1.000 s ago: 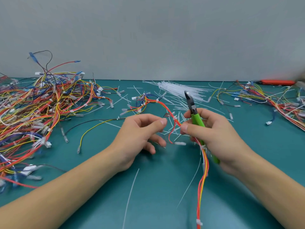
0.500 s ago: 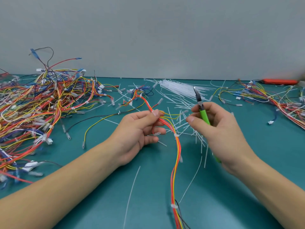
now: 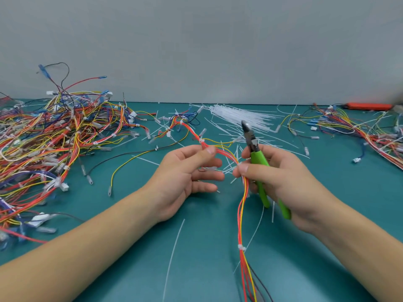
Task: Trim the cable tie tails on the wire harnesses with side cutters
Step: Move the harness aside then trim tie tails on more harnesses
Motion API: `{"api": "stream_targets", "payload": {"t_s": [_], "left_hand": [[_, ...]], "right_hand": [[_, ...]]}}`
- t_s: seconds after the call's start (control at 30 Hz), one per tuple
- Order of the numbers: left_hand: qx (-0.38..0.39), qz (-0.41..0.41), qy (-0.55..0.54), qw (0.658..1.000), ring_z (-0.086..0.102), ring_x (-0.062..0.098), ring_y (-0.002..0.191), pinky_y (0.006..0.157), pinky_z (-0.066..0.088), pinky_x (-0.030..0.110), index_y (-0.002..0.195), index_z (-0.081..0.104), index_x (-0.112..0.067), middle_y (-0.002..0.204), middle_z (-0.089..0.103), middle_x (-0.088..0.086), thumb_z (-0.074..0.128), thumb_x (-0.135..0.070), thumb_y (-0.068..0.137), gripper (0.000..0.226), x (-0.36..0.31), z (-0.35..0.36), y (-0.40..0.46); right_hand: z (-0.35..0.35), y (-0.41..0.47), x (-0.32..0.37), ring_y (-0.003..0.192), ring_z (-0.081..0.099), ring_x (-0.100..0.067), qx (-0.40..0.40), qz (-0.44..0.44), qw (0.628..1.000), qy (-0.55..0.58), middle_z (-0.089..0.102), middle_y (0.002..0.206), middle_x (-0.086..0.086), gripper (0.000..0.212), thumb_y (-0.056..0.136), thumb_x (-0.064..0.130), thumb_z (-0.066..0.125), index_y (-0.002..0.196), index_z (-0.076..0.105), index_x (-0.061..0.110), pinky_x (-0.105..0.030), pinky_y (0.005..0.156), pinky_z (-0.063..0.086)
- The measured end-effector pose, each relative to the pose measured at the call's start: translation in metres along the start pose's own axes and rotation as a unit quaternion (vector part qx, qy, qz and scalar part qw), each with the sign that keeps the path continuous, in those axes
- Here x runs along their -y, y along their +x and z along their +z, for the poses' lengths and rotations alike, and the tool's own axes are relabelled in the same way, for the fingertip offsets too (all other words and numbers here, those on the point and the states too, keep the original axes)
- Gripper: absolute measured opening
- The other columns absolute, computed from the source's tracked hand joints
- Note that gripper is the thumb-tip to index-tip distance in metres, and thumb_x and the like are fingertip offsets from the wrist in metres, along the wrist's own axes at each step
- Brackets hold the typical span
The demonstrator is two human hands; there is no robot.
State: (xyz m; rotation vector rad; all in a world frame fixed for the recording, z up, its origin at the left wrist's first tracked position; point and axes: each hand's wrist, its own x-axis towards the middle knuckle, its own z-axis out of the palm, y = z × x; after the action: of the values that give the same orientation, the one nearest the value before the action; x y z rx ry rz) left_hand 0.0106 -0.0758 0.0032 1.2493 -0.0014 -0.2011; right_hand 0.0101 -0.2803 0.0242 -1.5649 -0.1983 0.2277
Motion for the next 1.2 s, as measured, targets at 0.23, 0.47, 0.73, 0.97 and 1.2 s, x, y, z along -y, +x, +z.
{"api": "stream_targets", "payload": {"t_s": [0.23,0.47,0.73,0.97,1.2], "left_hand": [[0.203,-0.061,0.140,0.967,0.075,0.028,0.073,0.053,0.058,0.027,0.110,0.069,-0.016,0.102,0.078,0.016,0.074,-0.031,0.091,0.024,-0.003,0.007,-0.015],[0.303,-0.123,0.147,0.933,0.073,0.023,0.075,0.049,0.057,0.025,0.117,0.068,-0.013,0.119,0.074,0.014,0.073,-0.019,0.093,0.025,-0.004,0.011,-0.023],[0.327,-0.135,0.145,0.924,0.072,0.016,0.070,0.048,0.053,0.021,0.112,0.065,-0.009,0.102,0.074,0.010,0.066,-0.014,0.100,0.013,-0.002,0.017,-0.028],[0.354,-0.122,-0.028,0.927,0.070,0.010,0.062,0.059,0.056,0.021,0.092,0.067,-0.015,0.079,0.072,0.001,0.072,-0.026,0.093,0.012,-0.010,0.012,-0.023],[0.220,-0.064,-0.042,0.972,0.070,0.010,0.069,0.066,0.059,0.024,0.090,0.078,-0.022,0.082,0.073,0.000,0.071,-0.023,0.094,0.008,-0.009,0.005,-0.012]], "right_hand": [[-0.001,0.009,-0.005,0.068,0.064,-0.021,-0.030,0.093,0.977,0.188,0.076,0.092,-0.008,0.034,0.084,0.010,0.071,0.113,0.055,0.019,-0.050,0.081,0.052],[-0.001,0.011,-0.009,0.057,0.064,-0.017,-0.051,0.118,0.956,0.263,0.076,0.092,-0.011,0.031,0.092,0.001,0.066,0.113,0.051,0.018,-0.034,0.059,0.060],[0.002,0.010,-0.014,0.061,0.066,-0.018,-0.046,0.108,0.958,0.263,0.076,0.094,-0.013,0.029,0.093,0.002,0.067,0.111,0.051,0.017,-0.042,0.073,0.064],[-0.004,0.012,-0.007,0.066,0.065,-0.017,-0.011,0.134,0.956,0.260,0.071,0.093,-0.008,0.033,0.078,0.014,0.072,0.106,0.056,0.020,-0.036,0.061,0.061],[-0.005,0.010,-0.009,0.095,0.068,-0.034,-0.022,0.107,0.980,0.168,0.073,0.119,-0.021,0.019,0.094,0.015,0.067,0.110,0.058,0.015,-0.049,0.084,0.061]]}}
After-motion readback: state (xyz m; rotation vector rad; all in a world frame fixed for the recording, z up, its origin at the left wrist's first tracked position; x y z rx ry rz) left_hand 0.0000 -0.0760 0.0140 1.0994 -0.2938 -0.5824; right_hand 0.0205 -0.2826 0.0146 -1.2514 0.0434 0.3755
